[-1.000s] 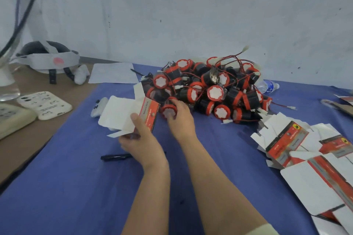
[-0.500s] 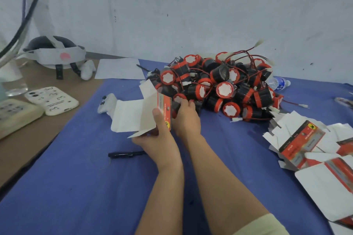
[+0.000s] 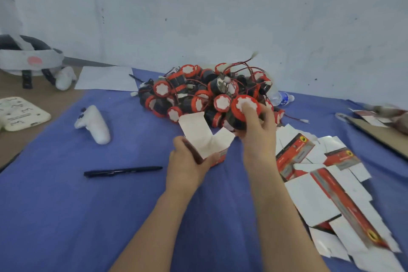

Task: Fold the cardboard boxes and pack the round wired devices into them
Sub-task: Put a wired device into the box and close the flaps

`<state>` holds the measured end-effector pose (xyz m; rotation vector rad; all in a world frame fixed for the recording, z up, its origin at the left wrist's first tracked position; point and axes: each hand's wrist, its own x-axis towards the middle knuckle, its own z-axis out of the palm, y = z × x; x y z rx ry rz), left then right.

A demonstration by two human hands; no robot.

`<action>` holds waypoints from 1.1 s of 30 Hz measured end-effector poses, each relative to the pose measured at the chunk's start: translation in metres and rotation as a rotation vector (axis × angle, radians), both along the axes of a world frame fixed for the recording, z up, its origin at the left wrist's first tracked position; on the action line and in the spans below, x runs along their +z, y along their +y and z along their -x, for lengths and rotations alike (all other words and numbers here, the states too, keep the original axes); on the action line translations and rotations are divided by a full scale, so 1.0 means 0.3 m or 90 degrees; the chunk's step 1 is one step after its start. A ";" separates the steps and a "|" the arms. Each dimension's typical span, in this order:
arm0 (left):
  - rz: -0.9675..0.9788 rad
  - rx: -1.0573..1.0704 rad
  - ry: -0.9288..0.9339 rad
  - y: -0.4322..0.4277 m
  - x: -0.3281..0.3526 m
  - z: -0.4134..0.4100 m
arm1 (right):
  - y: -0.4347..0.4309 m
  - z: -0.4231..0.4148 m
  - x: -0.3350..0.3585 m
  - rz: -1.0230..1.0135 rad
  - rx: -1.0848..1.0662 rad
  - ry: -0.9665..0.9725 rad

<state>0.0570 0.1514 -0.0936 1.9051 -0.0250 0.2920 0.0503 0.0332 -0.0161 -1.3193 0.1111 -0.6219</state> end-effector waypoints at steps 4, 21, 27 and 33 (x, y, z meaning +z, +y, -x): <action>-0.107 0.001 0.018 0.007 -0.013 -0.002 | 0.081 0.012 -0.109 0.214 -0.061 0.082; -0.222 -0.003 0.020 0.028 -0.018 -0.013 | 0.054 0.000 -0.166 0.820 -0.072 0.208; -0.200 -0.033 0.006 0.021 -0.021 -0.002 | 0.072 -0.006 -0.155 0.755 -0.232 0.224; -0.177 -0.078 -0.021 0.023 -0.023 0.000 | 0.084 -0.014 -0.166 0.827 -0.207 0.314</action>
